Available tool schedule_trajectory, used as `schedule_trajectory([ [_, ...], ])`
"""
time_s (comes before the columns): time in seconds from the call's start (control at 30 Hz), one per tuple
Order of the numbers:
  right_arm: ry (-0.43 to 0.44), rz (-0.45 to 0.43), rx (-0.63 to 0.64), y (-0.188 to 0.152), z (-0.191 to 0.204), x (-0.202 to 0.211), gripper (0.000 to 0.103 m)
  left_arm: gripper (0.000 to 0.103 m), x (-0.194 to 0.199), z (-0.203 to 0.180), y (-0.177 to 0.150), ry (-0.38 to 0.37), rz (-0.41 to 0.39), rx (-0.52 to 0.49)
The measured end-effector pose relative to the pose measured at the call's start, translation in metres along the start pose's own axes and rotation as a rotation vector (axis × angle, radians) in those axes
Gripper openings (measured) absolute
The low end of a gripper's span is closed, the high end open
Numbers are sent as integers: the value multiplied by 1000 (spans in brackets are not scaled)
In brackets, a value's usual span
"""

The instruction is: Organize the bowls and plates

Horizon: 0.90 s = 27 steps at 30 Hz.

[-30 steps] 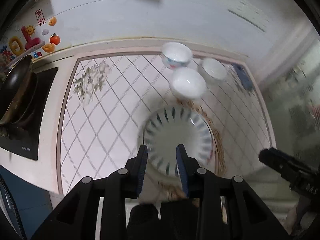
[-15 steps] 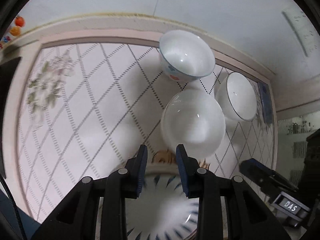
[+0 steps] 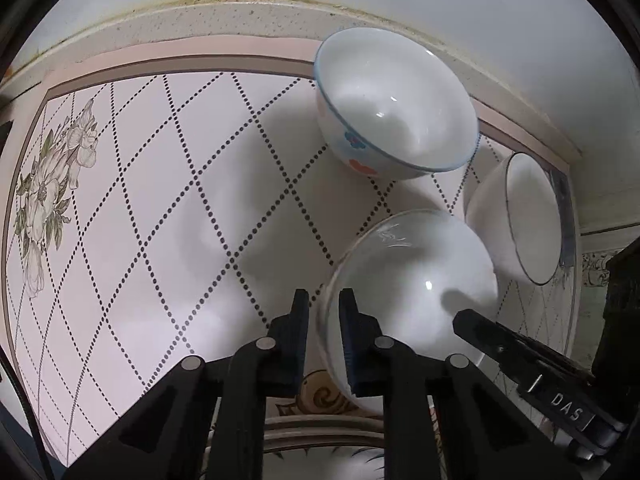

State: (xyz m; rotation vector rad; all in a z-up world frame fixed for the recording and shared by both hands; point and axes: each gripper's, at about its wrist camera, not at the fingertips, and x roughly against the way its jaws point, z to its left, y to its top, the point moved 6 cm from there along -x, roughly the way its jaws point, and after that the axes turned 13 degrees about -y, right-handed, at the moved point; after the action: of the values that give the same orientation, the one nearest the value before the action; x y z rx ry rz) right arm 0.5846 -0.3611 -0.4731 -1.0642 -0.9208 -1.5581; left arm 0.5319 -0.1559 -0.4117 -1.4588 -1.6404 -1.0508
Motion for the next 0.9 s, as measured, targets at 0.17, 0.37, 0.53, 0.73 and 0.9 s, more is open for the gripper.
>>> schedule_trajectory([
  [0.17,-24,-17,28,-3,6,1,15,10,3,-14,1,43,-22,-49],
  [0.37,-7,-7,22,-13,-1,13,15,10,17,-35,-5,26,-42,-88],
  [0.53,-12,-36,27,-26,-16,44,15,10,26,-62,-27,1,-36,-132],
  [0.73,-36,-51,24,-57,-45,80,15,10,31,-98,-63,-35,-12,-201],
  [0.9,-44,-33,-12,-93,-75,92,15,10,20,-114,-98,-46,15,-249],
])
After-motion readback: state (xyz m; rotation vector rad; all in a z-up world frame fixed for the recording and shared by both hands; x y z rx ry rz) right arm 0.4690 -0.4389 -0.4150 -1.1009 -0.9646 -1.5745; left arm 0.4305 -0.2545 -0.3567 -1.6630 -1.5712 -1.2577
